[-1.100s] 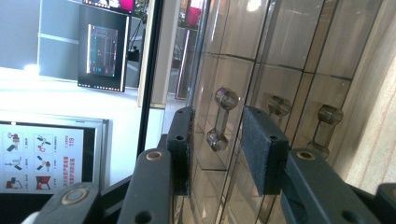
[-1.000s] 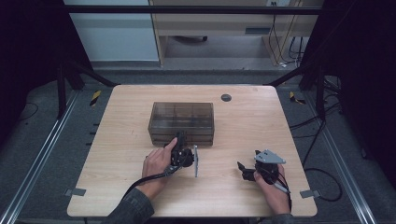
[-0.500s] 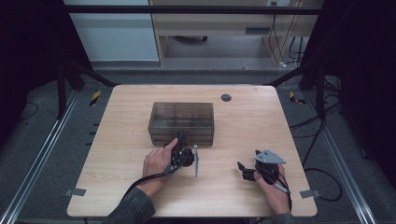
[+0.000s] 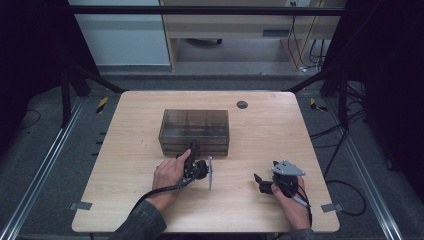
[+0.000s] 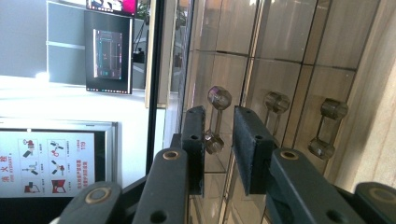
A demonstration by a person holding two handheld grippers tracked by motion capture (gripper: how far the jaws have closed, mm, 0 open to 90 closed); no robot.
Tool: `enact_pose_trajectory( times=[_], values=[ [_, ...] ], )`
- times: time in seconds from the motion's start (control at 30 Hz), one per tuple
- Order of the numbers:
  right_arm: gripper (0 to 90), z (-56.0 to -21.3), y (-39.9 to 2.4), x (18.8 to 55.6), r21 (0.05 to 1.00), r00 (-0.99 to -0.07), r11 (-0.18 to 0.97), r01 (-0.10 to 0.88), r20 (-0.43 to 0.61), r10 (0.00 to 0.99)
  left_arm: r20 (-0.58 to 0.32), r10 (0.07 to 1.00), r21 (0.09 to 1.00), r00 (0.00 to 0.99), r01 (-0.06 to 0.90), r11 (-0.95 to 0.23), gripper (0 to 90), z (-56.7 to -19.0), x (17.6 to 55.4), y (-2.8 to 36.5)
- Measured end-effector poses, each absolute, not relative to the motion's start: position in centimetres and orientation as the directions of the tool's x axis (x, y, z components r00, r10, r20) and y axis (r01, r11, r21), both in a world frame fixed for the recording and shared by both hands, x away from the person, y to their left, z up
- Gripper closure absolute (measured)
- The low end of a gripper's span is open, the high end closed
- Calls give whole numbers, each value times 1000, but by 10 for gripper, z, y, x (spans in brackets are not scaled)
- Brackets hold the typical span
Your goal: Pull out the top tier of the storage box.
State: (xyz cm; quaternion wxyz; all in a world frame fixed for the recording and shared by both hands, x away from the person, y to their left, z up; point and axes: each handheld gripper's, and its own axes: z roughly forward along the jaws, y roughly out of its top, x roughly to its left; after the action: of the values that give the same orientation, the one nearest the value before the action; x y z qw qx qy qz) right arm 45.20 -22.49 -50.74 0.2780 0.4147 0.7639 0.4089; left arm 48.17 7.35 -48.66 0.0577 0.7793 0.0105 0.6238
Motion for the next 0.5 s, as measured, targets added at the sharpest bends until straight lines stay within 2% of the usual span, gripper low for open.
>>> enact_pose_trajectory(
  times=[0.5],
  values=[
    [142, -507, -224, 452, 853, -500, 321, 412, -82, 862, 975, 75, 88, 207, -55, -995, 734, -488, 482, 72]
  ],
)
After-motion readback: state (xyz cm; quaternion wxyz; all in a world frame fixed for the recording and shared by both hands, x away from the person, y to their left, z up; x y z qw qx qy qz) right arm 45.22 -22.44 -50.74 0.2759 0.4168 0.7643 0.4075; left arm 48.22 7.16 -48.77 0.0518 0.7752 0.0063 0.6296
